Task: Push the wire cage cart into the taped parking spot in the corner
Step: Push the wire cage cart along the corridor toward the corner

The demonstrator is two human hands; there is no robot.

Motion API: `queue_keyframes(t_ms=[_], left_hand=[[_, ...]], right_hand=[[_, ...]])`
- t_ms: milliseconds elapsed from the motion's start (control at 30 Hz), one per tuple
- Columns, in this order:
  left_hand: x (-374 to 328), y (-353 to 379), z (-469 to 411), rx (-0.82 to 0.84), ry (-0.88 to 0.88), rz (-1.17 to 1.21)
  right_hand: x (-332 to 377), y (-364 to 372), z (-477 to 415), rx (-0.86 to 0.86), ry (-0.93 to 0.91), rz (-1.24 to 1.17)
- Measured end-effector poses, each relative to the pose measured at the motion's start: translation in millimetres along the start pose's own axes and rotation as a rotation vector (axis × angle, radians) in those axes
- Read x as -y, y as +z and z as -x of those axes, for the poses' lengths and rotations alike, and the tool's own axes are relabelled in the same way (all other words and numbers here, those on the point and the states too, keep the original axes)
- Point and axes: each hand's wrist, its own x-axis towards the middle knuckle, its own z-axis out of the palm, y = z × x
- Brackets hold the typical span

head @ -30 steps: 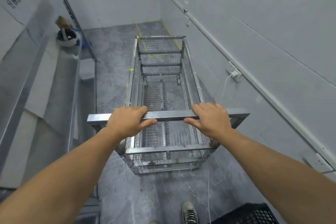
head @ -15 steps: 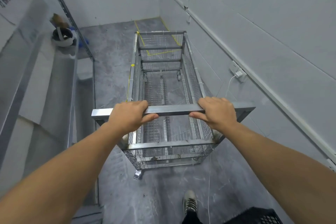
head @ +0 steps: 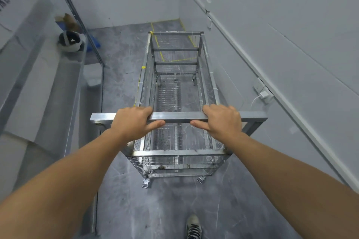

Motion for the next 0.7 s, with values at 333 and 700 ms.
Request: queue_keyframes(t_ms=[333,700], left_hand=[[11,17,-97,-0.051,-0.052,0.008],[53,40,-229,-0.082,-0.026,-0.019]], right_hand=[[-45,17,-88,0.086,0.081,-0.024],[-104,66,-215,-0.018,0.039,0.002]])
